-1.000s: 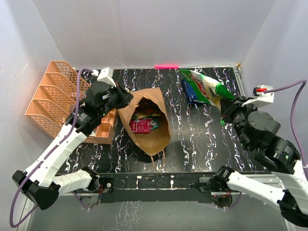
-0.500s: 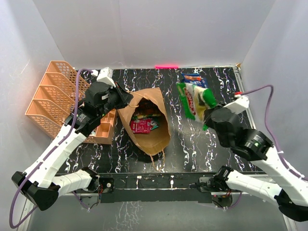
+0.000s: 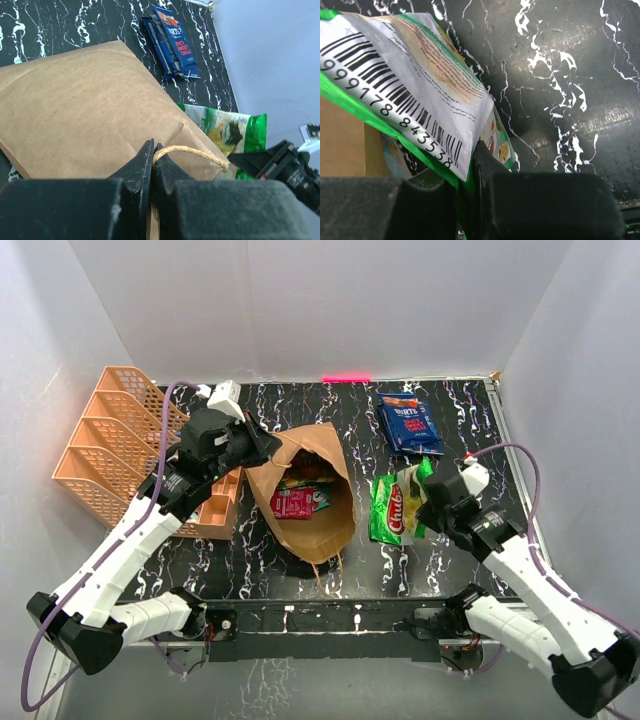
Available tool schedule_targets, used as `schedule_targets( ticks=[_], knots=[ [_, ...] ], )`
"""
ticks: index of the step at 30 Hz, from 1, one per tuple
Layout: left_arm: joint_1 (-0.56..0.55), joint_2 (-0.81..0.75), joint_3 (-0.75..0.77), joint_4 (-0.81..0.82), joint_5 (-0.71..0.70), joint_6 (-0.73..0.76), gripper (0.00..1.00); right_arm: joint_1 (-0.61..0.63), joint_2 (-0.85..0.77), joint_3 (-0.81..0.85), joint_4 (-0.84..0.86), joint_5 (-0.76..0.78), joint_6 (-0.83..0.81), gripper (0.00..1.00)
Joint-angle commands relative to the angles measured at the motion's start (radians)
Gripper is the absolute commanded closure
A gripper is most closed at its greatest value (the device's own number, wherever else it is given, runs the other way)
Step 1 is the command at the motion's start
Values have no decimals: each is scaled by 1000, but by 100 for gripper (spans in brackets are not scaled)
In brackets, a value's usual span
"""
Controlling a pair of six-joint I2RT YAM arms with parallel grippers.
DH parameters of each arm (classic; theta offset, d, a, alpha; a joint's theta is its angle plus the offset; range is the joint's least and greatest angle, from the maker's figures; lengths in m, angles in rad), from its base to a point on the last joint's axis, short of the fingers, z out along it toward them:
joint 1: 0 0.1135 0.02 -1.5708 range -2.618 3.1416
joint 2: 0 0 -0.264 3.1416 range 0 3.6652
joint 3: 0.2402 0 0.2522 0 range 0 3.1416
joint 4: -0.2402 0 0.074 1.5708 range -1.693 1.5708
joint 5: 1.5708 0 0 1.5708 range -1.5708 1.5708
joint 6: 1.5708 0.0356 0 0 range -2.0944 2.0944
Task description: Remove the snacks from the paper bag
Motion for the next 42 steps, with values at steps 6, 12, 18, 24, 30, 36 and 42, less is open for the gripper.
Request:
schedule_targets(
  ticks=[6, 12, 18, 24, 30, 36, 42],
  knots=[
    [6, -30, 11, 1, -3, 22, 100, -602, 187, 30, 141, -580, -412, 88],
    [6, -31, 10, 4, 4, 24, 100, -825, 282, 71, 164, -474, -546, 52],
    [6, -40, 17, -4, 4, 35, 100, -888, 266, 117, 158, -245, -519, 1],
    [6, -43, 21, -14, -9, 50, 100, -887, 294, 184, 176, -419, -577, 1],
    [5, -39, 22, -13, -6, 51, 100, -884, 287, 157, 197, -789, -591, 0],
    [6, -39, -2, 5, 4, 32, 100, -880, 283, -76, 216, -1106, -429, 1],
    [6, -34, -16, 14, 21, 17, 100, -881, 214, -170, 299, -878, -353, 1]
  ],
)
